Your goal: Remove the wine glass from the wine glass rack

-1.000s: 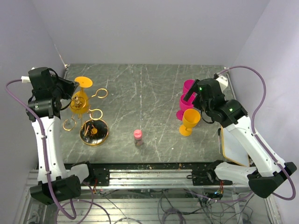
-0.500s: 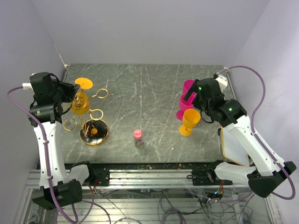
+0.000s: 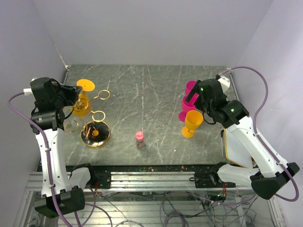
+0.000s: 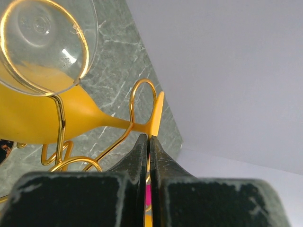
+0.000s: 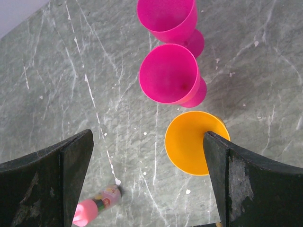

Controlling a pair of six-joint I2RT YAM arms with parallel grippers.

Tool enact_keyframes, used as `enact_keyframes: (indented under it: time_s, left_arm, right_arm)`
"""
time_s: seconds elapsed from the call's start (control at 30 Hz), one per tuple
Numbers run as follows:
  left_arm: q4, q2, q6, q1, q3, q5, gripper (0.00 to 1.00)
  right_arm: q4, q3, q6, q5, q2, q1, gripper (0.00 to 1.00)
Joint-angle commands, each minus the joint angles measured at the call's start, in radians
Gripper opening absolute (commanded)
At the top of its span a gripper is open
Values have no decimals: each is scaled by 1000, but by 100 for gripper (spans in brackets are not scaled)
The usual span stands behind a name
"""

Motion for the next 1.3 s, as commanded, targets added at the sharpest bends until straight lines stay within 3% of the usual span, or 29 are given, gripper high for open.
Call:
enact_keyframes:
  time_s: [0.0,0.57,0.83,1.27]
  left_arm:
    - [23,-22,-51,8,-24,91,7]
    - [292,-32,-115,53,-172,218,7]
    - [358,-130,-154,59,-247,224,7]
    - [248,-158,-199,75,-223,240,7]
  right_arm:
    - [5,19,14,24,-9,-2,99]
    - [3,16,6,31,-13,-3,100]
    - [17,17,9,1,13,-3,100]
    - [11,34,-14,2,28,-3,100]
